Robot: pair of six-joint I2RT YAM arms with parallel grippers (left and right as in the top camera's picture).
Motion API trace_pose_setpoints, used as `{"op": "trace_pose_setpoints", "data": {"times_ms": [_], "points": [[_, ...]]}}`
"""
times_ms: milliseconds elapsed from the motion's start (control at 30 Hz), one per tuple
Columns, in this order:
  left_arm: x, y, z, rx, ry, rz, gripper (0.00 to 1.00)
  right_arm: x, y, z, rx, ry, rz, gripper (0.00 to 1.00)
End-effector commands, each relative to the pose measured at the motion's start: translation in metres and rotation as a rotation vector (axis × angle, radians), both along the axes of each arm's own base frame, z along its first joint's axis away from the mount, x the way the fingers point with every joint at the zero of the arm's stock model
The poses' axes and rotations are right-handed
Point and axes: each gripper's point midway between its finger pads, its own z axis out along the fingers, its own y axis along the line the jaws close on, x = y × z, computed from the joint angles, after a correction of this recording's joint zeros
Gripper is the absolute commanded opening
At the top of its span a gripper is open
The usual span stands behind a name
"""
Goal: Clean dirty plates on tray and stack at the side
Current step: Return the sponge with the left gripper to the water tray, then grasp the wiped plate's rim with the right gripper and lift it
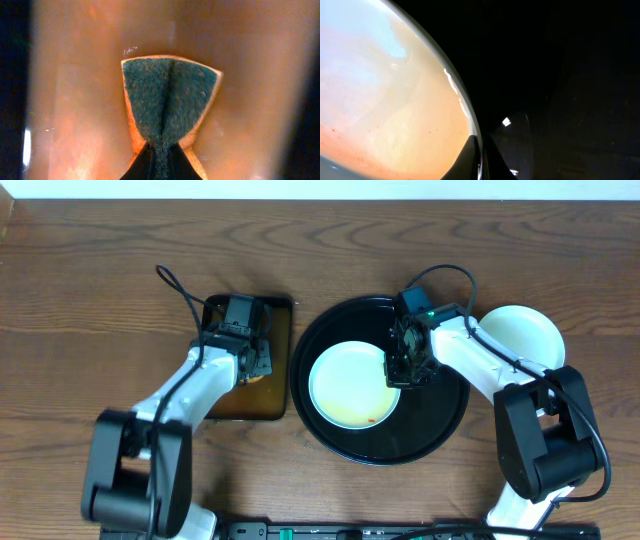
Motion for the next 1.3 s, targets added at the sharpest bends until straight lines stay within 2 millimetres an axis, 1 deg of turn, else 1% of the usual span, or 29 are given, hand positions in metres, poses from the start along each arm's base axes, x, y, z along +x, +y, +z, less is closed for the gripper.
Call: {"op": "trace_pose_setpoints", "data": {"times_ms": [0, 67, 133, 233, 367, 400, 500, 533, 633, 700, 767, 833, 867, 1067, 1267], "points": [[-0.010, 0.012, -0.025, 0.041, 0.080, -0.008, 0.08, 0.003, -0.013, 0.002, -0.056, -0.024, -0.016, 0.02], [-0.012, 0.013, -0.033, 0.045, 0.101, -0.005, 0.17, 0.002, -0.014, 0.002, -0.057, -0.021, -0.017, 0.02], [-0.012, 0.013, -0.034, 0.046, 0.104, -0.006, 0.30, 0.002, -0.014, 0.002, -0.057, -0.021, -0.017, 0.01], [-0.011, 0.013, -0.033, 0.045, 0.099, -0.006, 0.55, 0.002, -0.014, 0.002, -0.057, -0.022, -0.017, 0.02], [-0.009, 0.013, -0.022, 0.040, 0.074, -0.005, 0.65, 0.003, -0.013, 0.002, -0.056, -0.025, -0.016, 0.03], [-0.008, 0.012, -0.015, 0.037, 0.058, -0.005, 0.66, 0.003, -0.013, 0.002, -0.055, -0.025, -0.017, 0.03], [-0.002, 0.011, 0.008, 0.024, -0.006, -0.004, 0.69, 0.006, -0.012, 0.002, -0.051, -0.037, -0.017, 0.10], [0.001, 0.010, 0.023, 0.014, -0.049, -0.003, 0.71, 0.008, -0.011, 0.002, -0.046, -0.047, -0.017, 0.12], [0.005, 0.005, 0.052, -0.028, -0.130, -0.007, 0.77, 0.014, -0.009, 0.002, -0.037, -0.071, -0.018, 0.16], [0.005, 0.002, 0.070, -0.053, -0.180, -0.010, 0.77, 0.019, -0.007, 0.002, -0.029, -0.090, -0.018, 0.18], [0.004, 0.001, 0.083, -0.068, -0.211, -0.006, 0.78, 0.024, -0.004, 0.001, -0.020, -0.113, -0.018, 0.22], [0.002, 0.002, 0.090, -0.074, -0.226, 0.000, 0.78, 0.029, 0.000, 0.000, -0.003, -0.132, -0.017, 0.24], [0.001, 0.002, 0.090, -0.073, -0.222, 0.000, 0.78, 0.029, 0.001, -0.002, 0.003, -0.130, -0.015, 0.25], [-0.004, 0.003, 0.082, -0.066, -0.187, 0.001, 0.78, 0.021, 0.004, -0.010, -0.006, -0.104, 0.000, 0.25], [-0.006, 0.003, 0.080, -0.063, -0.173, 0.001, 0.78, 0.013, 0.010, -0.017, -0.011, -0.090, 0.026, 0.26]]}}
